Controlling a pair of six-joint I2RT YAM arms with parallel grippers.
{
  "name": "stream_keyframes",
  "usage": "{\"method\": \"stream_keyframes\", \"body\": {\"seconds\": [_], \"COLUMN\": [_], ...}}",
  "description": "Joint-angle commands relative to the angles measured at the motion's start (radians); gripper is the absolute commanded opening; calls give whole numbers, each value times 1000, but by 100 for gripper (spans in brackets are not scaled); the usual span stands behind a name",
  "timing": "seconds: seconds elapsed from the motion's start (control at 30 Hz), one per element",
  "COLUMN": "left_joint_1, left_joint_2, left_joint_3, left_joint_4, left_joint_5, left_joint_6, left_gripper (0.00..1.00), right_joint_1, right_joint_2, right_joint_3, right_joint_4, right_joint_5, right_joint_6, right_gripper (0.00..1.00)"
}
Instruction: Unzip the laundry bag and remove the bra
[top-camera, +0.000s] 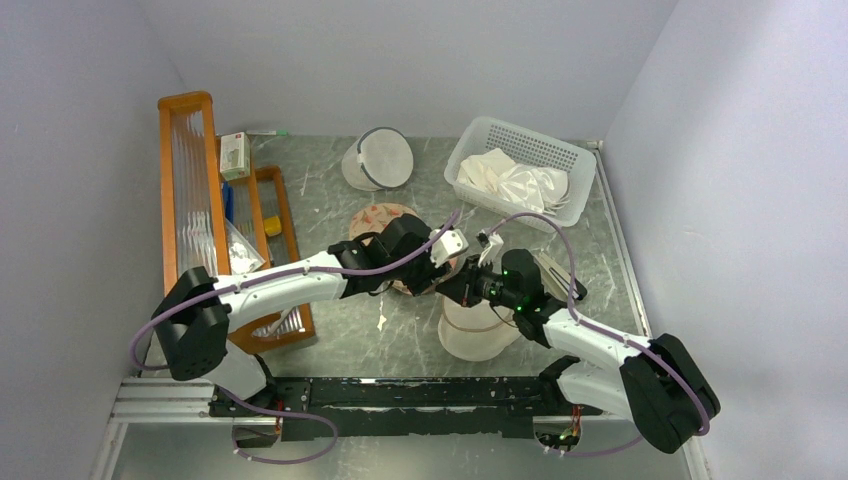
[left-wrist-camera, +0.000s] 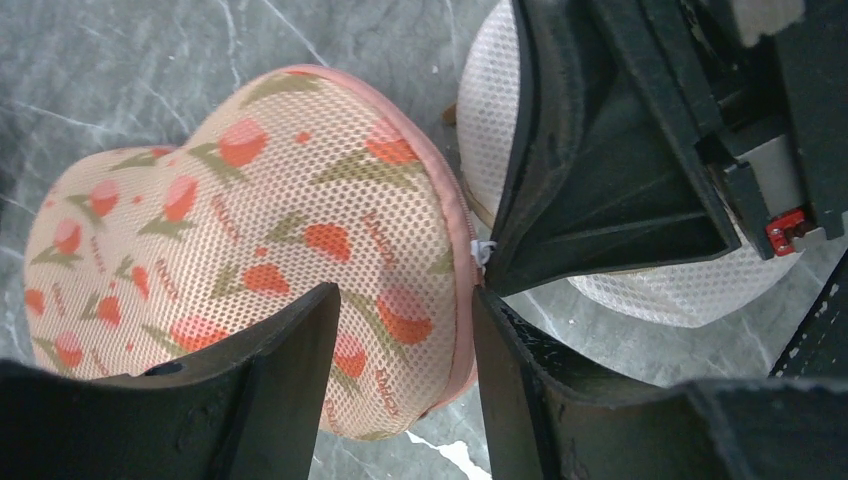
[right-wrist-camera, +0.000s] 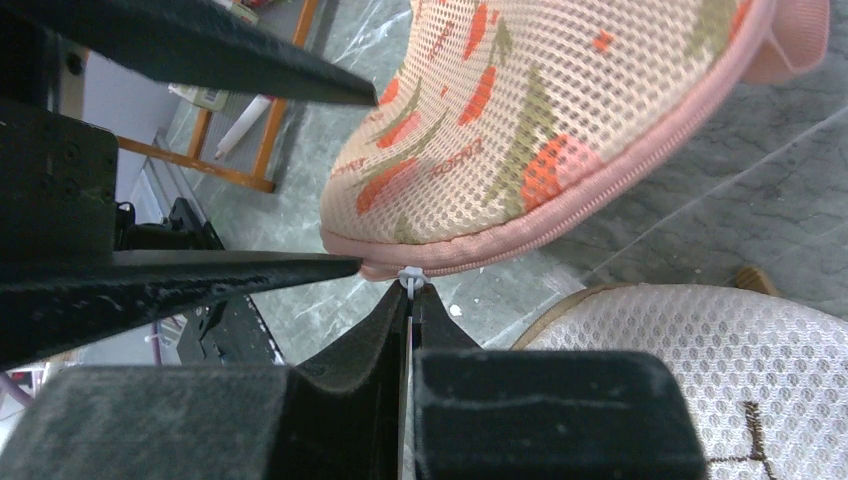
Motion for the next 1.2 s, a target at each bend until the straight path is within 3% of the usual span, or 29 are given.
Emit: {"method": "stream_keyframes", "body": {"seconds": [0.0, 0.37, 0.53, 0.63, 1.17], "left_joint_1": [-18, -30, -30, -39, -41], "left_joint_2": [31, 59, 47, 36, 52], "left_joint_3": [24, 31, 32, 17, 19], "left_joint_4": [-28, -46, -49, -47, -55], "left_joint_5": [23, -19, -35, -67, -126], "left_joint_6": [-5, 2, 9, 15, 35], "left_gripper": [59, 42, 17, 8, 7], "right_joint_1": [19, 22, 22, 16, -221], "right_joint_2": [16, -18, -4, 19, 250], "right_joint_3": [26, 33, 45, 67, 212], "right_joint_4": [45, 2, -28, -72, -149], "right_joint_5": [15, 34, 62, 109, 84], "right_joint_6": [13, 1, -22, -43, -181], "right_gripper": [0, 0, 0, 0, 0]}}
